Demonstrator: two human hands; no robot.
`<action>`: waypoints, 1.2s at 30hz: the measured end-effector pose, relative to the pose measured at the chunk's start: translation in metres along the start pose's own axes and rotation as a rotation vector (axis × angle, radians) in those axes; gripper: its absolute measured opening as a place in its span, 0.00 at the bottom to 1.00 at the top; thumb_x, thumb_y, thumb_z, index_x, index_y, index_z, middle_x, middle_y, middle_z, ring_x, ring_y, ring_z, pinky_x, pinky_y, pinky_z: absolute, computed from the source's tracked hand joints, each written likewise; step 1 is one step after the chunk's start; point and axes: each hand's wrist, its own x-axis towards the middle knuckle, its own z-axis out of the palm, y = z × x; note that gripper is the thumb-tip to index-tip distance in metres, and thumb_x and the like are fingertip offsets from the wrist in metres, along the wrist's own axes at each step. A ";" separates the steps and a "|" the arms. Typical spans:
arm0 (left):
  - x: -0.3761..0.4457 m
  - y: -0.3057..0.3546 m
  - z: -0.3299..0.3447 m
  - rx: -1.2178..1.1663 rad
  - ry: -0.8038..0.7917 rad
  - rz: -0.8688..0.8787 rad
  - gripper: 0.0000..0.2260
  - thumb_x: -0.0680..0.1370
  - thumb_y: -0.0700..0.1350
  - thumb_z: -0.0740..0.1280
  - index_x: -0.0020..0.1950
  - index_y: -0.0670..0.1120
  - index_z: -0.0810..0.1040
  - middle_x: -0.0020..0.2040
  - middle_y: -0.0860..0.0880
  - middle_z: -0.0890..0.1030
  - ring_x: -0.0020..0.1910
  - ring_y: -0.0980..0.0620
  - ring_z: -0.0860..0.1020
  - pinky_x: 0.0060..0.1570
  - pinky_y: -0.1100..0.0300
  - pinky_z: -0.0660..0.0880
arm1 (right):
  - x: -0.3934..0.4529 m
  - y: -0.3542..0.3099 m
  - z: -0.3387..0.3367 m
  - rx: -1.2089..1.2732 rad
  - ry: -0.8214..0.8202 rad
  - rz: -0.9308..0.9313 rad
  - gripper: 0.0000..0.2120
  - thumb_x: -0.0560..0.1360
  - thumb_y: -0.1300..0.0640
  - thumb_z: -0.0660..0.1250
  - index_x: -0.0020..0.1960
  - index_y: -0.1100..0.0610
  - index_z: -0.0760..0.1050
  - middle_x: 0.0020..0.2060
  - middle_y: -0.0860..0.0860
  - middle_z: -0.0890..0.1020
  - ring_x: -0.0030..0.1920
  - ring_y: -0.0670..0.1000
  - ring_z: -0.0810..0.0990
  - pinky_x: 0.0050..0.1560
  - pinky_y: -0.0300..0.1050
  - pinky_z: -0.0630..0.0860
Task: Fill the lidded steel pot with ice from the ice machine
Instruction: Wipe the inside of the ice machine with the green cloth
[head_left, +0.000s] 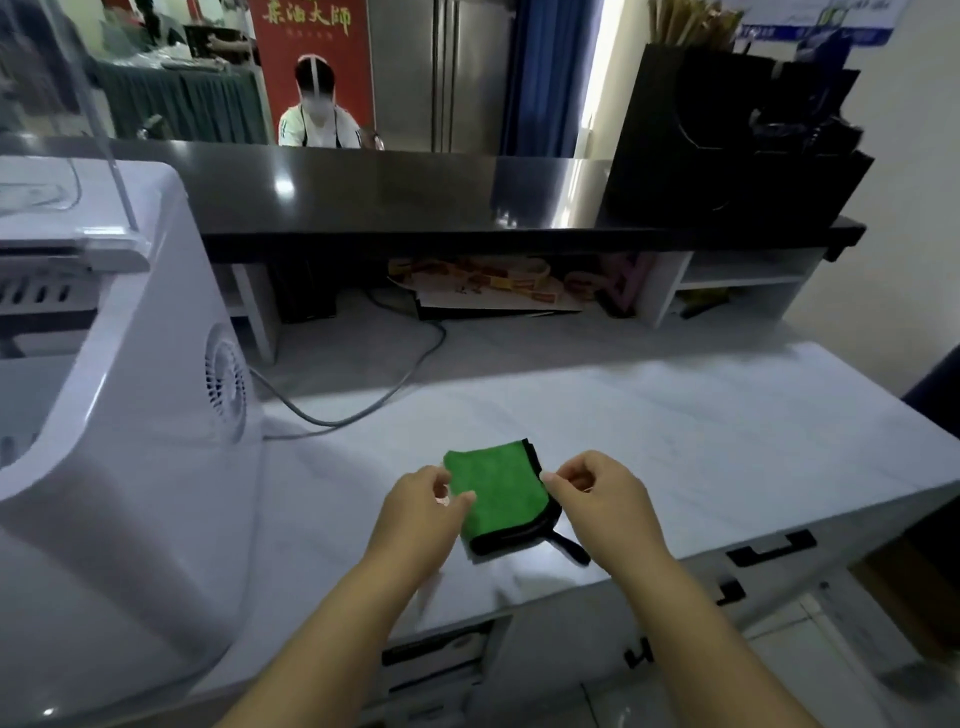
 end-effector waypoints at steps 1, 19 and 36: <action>0.004 -0.002 0.006 0.010 -0.013 -0.017 0.17 0.77 0.50 0.66 0.62 0.45 0.74 0.54 0.50 0.76 0.49 0.54 0.73 0.47 0.64 0.67 | 0.003 0.006 0.003 -0.041 -0.010 0.007 0.07 0.75 0.48 0.67 0.47 0.52 0.76 0.40 0.44 0.79 0.42 0.44 0.78 0.42 0.42 0.75; 0.038 0.006 0.039 -0.424 -0.136 -0.274 0.05 0.73 0.35 0.67 0.44 0.43 0.79 0.44 0.45 0.83 0.43 0.49 0.81 0.46 0.53 0.78 | 0.042 0.046 0.042 -0.254 -0.210 0.057 0.26 0.71 0.53 0.73 0.66 0.53 0.70 0.58 0.51 0.74 0.57 0.52 0.75 0.56 0.45 0.73; 0.000 0.048 -0.045 -0.787 -0.041 -0.037 0.08 0.78 0.35 0.60 0.53 0.44 0.75 0.45 0.44 0.83 0.44 0.44 0.81 0.43 0.50 0.78 | 0.029 -0.021 0.030 0.732 -0.482 0.186 0.12 0.76 0.59 0.66 0.58 0.63 0.77 0.50 0.57 0.84 0.49 0.55 0.83 0.48 0.52 0.80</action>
